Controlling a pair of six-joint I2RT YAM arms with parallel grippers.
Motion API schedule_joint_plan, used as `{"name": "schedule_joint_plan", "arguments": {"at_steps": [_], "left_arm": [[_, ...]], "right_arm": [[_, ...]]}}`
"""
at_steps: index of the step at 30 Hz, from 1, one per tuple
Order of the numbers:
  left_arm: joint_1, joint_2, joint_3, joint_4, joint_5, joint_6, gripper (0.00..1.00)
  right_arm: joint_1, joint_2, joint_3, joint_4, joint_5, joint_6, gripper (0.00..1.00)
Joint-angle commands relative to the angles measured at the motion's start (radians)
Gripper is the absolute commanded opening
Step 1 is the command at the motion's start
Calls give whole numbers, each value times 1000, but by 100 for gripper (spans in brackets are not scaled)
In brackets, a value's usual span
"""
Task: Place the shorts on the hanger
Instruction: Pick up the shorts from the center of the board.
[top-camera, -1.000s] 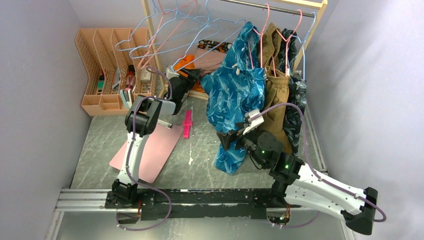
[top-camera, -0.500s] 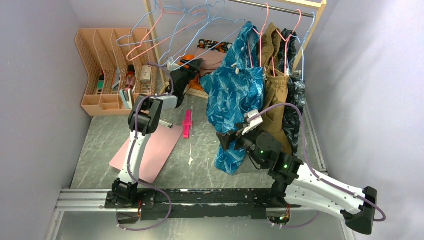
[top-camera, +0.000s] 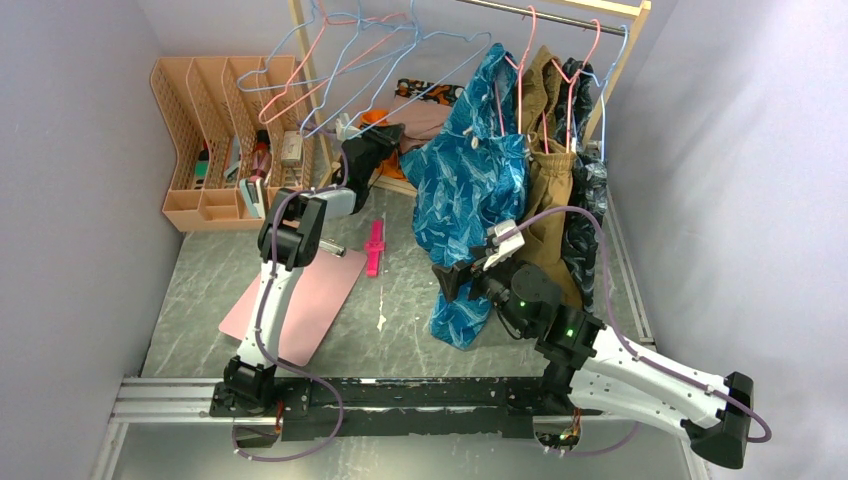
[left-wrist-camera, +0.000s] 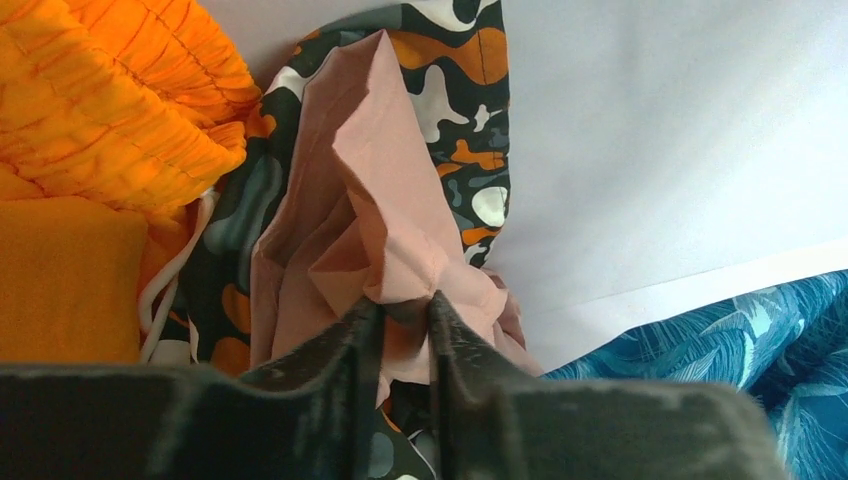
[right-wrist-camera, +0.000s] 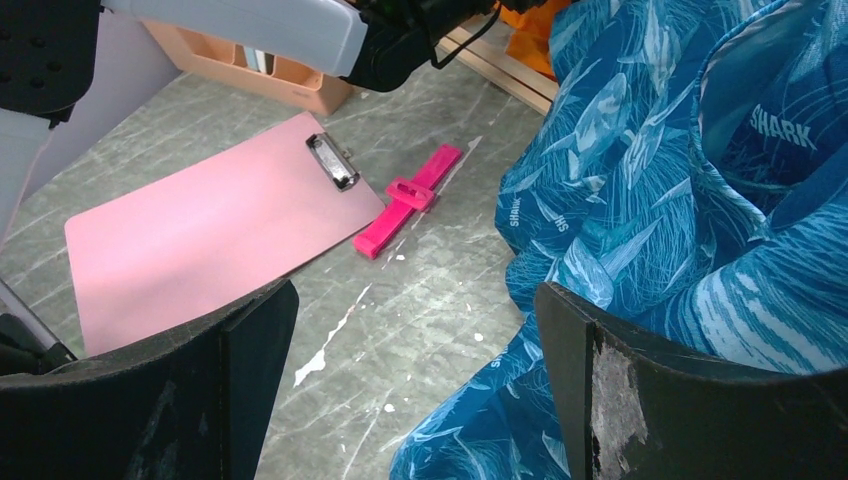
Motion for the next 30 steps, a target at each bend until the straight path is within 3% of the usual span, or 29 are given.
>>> {"name": "schedule_joint_plan", "arguments": {"at_steps": [1, 4, 16, 30], "left_arm": [[23, -9, 7, 18, 37, -6, 22], [23, -55, -75, 85, 38, -35, 7], [14, -372, -449, 366, 64, -106, 7], [-22, -764, -872, 435, 13, -57, 7]], "right_arm": [[7, -14, -10, 28, 17, 5, 93], [6, -13, -11, 30, 17, 5, 93], [6, -78, -19, 45, 36, 1, 93], [7, -113, 9, 16, 84, -15, 93]]}}
